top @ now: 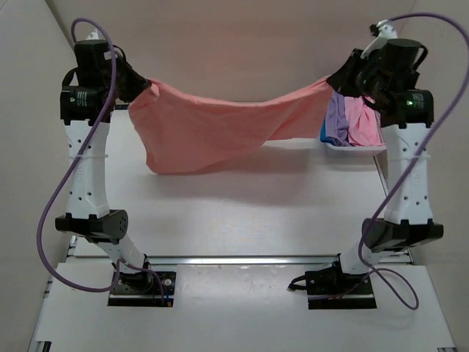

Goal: Fold and stack the t-shirts
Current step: Flatten out the tshirt

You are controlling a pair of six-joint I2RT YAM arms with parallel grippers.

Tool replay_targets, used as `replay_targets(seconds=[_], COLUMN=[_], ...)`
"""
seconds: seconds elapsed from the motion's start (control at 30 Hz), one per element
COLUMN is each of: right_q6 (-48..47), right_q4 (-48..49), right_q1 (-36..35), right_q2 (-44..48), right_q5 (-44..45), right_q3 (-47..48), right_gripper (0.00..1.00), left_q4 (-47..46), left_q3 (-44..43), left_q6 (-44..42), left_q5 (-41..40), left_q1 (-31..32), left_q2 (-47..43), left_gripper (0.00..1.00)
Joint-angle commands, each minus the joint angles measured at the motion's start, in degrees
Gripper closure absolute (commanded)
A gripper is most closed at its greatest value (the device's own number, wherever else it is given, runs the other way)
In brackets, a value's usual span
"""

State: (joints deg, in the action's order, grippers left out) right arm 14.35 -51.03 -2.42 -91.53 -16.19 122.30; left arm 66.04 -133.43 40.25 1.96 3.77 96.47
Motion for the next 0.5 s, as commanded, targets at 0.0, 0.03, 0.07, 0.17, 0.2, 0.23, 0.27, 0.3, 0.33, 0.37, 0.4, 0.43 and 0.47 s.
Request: replay_targets(seconds=[0.0, 0.03, 0.07, 0.17, 0.2, 0.23, 0.27, 0.3, 0.33, 0.37, 0.4, 0.43, 0.47], right_q6=[-0.9, -0.9, -1.1, -0.6, -0.6, -0.3, -0.4, -0.1, -0.3, 0.0, 0.2, 0.3, 0.4], right_q4=[-1.9, -0.9, 1.3, 5.6, 6.2, 6.7, 6.8, 7.0, 7.4, 7.0, 7.2, 7.3, 7.4], right_q1=[0.7, 0.9, 0.7, 1.7, 2.1, 2.0, 2.3, 4.1, 4.8, 5.8, 6.2, 5.8, 4.5], right_q2=[3.4, 5.5, 8.3, 14.2, 15.1, 16.6, 17.6, 18.2, 18.2, 18.3, 18.2, 18.1, 17.1], right_q5=[-2.4, -2.8, -2.5, -3.4, -4.2, -4.7, -5.7, -6.7, -8.1, -8.9, -10.3, -10.7, -10.4], right_q3=[4.2, 3.8, 2.6, -0.6, -1.5, -1.5, -1.5, -2.1, -3.3, -3.6, -5.0, -6.6, -8.6], right_gripper=[1.0, 1.0, 1.0, 1.0, 1.0, 0.99, 1.0, 0.99, 1.0, 1.0, 1.0, 0.99, 1.0], left_q4=[-12.2, -14.2, -16.4, -18.2, -18.1, -18.1, -18.7, -19.7, -20.2, -21.0, -21.3, -21.1, -21.0], left_q3=[-3.6, -3.5, -3.0, -2.2, -2.8, -2.9, -2.6, -1.1, 0.5, 1.3, 3.0, 3.8, 5.2], left_q6=[1.9, 1.9, 2.4, 3.3, 2.9, 2.8, 2.5, 2.7, 3.0, 3.0, 3.3, 3.5, 4.0], left_q5=[1.7, 1.7, 2.2, 4.1, 4.0, 3.2, 2.9, 2.4, 2.4, 2.2, 2.3, 2.4, 3.6], left_q1=[-0.3, 0.3, 0.2, -1.0, -1.1, -1.0, -0.7, -0.1, -0.1, 0.1, 0.1, 0.4, 0.3], left_q2=[-5.0, -6.2, -6.9, -10.4, -11.2, -12.3, -13.0, -14.2, -15.2, -15.8, -15.8, -15.7, -14.8], left_gripper=[1.0, 1.0, 1.0, 1.0, 1.0, 1.0, 1.0, 1.0, 1.0, 1.0, 1.0, 1.0, 1.0])
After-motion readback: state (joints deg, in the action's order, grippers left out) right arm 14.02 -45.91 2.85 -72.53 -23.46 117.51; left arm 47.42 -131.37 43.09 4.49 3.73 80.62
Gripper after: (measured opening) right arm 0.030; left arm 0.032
